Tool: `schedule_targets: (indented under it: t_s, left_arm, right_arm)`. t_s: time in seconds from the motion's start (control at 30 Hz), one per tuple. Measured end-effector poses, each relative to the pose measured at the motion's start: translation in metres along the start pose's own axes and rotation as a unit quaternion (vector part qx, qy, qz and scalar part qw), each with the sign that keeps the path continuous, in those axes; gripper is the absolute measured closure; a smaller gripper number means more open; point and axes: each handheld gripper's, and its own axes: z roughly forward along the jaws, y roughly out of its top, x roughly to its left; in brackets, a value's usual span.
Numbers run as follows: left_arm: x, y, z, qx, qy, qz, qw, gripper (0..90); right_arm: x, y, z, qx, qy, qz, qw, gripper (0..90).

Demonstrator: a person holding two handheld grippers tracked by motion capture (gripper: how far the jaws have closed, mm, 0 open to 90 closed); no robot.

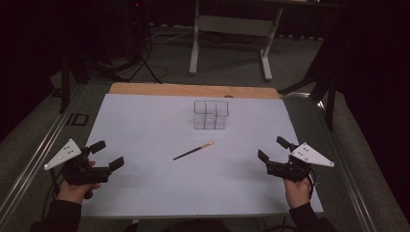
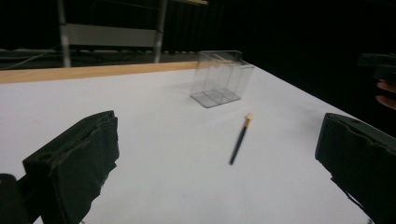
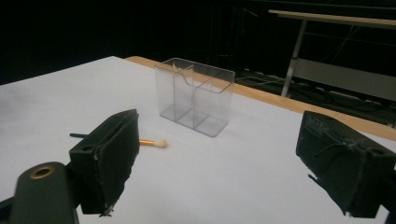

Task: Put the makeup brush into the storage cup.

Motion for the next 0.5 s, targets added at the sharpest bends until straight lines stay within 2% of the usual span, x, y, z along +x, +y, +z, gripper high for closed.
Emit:
schedule_targets:
  t_s: [0.07,0.23,0.4,0.5]
  left_arm:
    - [-0.003,0.006,0.004,0.003,-0.004,0.007,1.0000,0.0]
    - [-0.009,0.018,0.018,0.030,-0.012,0.026,0.9991,0.0]
    - [-0.015,0.028,0.033,0.059,-0.042,0.018,0.9972,0.0]
    - [-0.019,0.034,0.042,0.079,-0.043,0.028,0.9956,0.0]
  right_arm:
    - [0.000,0.000,0.001,0.000,0.000,-0.002,1.0000,13.2]
    - [0.001,0.000,0.001,0.000,0.003,-0.002,1.0000,13.2]
    - [0.001,0.001,-0.001,-0.004,0.003,-0.003,1.0000,13.2]
    - [0.001,0.002,-0.001,-0.003,0.003,-0.003,1.0000,13.2]
